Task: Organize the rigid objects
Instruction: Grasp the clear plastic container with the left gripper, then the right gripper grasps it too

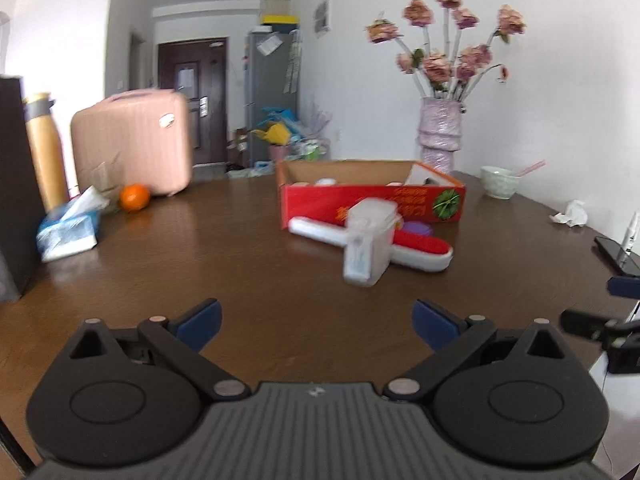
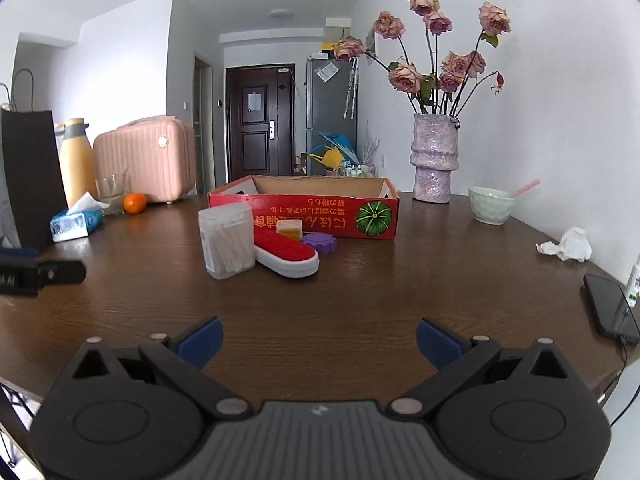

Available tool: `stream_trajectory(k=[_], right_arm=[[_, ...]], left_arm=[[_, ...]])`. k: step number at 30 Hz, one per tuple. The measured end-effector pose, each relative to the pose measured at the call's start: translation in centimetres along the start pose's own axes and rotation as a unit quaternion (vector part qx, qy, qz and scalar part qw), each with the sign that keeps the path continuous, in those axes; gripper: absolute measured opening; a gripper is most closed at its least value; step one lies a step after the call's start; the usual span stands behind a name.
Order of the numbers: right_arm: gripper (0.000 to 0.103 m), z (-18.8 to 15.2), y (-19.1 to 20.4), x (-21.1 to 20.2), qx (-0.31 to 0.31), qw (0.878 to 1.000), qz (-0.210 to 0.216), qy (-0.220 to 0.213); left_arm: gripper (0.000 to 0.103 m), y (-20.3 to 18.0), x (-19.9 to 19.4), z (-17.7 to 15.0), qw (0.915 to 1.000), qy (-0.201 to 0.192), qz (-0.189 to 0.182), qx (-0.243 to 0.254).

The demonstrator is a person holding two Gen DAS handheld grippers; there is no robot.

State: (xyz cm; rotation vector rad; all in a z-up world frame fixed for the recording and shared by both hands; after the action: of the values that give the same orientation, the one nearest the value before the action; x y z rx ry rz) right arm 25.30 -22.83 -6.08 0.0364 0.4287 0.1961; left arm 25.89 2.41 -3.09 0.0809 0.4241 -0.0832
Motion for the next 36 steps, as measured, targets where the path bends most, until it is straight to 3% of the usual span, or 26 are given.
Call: stream_trajectory(k=[4,5,7,8,12,15,17,18,22,26,28,31,33,36], right_arm=[[0.103,0.9,-0.2,2.1,-0.004,1.000,-0.007,0.009],[0.103,1.3,-0.3,2.6,-0.005,1.000,-0.006,0.008],[0.103,2.0,-0.7,3.8,-0.006,1.000,-0.002,0.003],[0.103,2.5,-0.9,4.5,-0.002,1.000,-0.002,0.003],[0.102,4.2,-1.5,7.4,0.016,1.000,0.008,0.005],[0.102,4.9,-1.4,9.3,0.017,1.000,0.015,0.005],[0.101,4.9,-1.2,10.4,0.019,1.000,0.018,0.011],[0.101,4.9,-1.1,10.8,0.022,0.999,0.020,0.013],[0.101,4.2,-0.6,11.4,0.030,0.999,0.026,0.023],[0.101,3.7,-0.4,11.2,0.028,0.999,0.023,0.025],[0.100,3.4,-0.5,11.2,0.040,0.999,0.019,0.031],[0.100,3.3,0.1,10.4,0.056,0.997,0.034,0.038],[0.100,3.3,0.8,9.9,0.055,0.997,0.047,0.038],[0.100,3.1,2.5,9.4,0.047,0.996,0.062,0.039]], left_arm=[[0.101,-1.1,3.0,2.6,0.9994,-0.011,-0.025,0.021],[0.097,-1.3,4.3,3.0,0.9993,-0.004,-0.026,0.026],[0.073,-1.7,7.0,3.8,0.9991,0.016,-0.018,0.034],[0.072,-1.8,8.1,4.2,0.9988,0.019,-0.028,0.034],[0.088,-2.9,11.6,5.6,0.9962,0.009,-0.071,0.049],[0.091,-3.7,14.7,6.2,0.9962,0.022,-0.064,0.055],[0.080,-3.5,16.3,6.0,0.9964,0.035,-0.068,0.036],[0.052,-3.2,16.8,5.8,0.9958,0.048,-0.076,0.018],[0.045,-1.8,15.3,5.1,0.9882,0.073,-0.119,-0.063],[0.045,-1.4,11.7,3.2,0.9713,0.089,-0.145,-0.167],[0.050,-0.1,10.3,2.5,0.9677,0.089,-0.126,-0.199],[0.053,2.3,9.3,1.6,0.9743,0.094,-0.077,-0.190],[0.053,3.7,8.7,0.7,0.9737,0.099,-0.056,-0.197],[0.038,4.6,8.2,-0.4,0.9759,0.105,-0.038,-0.187]])
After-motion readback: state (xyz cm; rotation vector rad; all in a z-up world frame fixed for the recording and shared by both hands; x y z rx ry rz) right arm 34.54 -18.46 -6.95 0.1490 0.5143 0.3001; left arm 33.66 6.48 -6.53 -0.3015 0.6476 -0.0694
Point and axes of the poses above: each gripper's, at about its wrist camera, not at the fingertips, and x roughly the way its jaws point, y to its left, z to its top, the point moved 5 cm from there along x, roughly the way its jaws point, and after that the axes turned 3 degrees about x, right-handed, at the moved point
